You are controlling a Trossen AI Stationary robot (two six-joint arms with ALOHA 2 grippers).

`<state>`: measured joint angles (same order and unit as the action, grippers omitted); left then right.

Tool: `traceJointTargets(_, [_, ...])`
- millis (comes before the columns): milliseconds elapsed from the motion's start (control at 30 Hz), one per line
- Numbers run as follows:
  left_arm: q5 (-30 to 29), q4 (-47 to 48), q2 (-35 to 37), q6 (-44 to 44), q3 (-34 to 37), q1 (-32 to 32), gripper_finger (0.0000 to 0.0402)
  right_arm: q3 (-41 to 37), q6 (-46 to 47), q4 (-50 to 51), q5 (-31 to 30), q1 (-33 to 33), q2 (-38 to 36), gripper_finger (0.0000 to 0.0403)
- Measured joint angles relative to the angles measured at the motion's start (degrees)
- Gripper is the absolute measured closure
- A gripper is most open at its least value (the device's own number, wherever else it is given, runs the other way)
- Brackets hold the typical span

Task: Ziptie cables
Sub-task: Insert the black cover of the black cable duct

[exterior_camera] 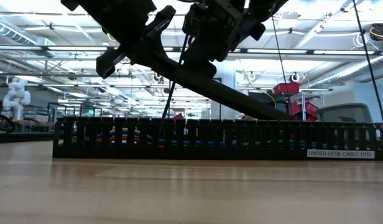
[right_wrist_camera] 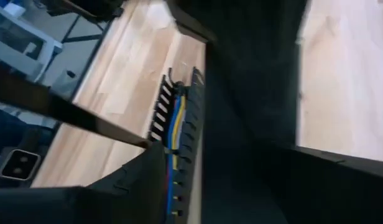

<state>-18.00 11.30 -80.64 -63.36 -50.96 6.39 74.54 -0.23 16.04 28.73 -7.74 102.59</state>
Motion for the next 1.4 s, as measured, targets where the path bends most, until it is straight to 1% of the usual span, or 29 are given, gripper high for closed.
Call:
traceJointTargets(167, [-0.70, 0.09, 0.00, 0.03, 0.00, -0.02, 0.0401, 0.00, 0.43, -0.06, -0.17, 0.01, -0.07, 0.0147])
traceJointTargets(333, [-1.34, 0.04, 0.00, 0.09, 0.00, -0.09, 0.0401, 0.00, -2.05, -0.40, -7.19, 0.08, -0.07, 0.0126])
traceJointTargets(467, [-1.68, -0.58, 0.08, 0.04, -0.11, -0.04, 0.0401, 0.53, -2.24, 0.81, -7.75, -0.16, -0.02, 0.0112])
traceJointTargets(700, [-1.81, -0.54, 0.09, -0.01, -0.11, -0.04, 0.0401, 1.75, -6.25, 3.45, -10.42, 0.04, 0.02, 0.0110])
traceJointTargets(800, [-1.81, -0.54, 0.09, -0.03, -0.11, -0.04, 0.0401, 1.75, -6.04, 3.24, -10.40, -0.14, 0.02, 0.0110])
traceJointTargets(1100, [-1.79, -0.54, 0.09, -0.04, -0.11, -0.04, 0.0401, 1.75, -9.22, 4.72, -10.32, -0.24, 0.03, 0.0111])
traceJointTargets(1400, [-2.53, -1.10, 0.00, -0.17, 0.02, -0.11, 0.0401, 1.79, -6.34, 4.24, -7.76, -2.03, 2.12, 0.0137])
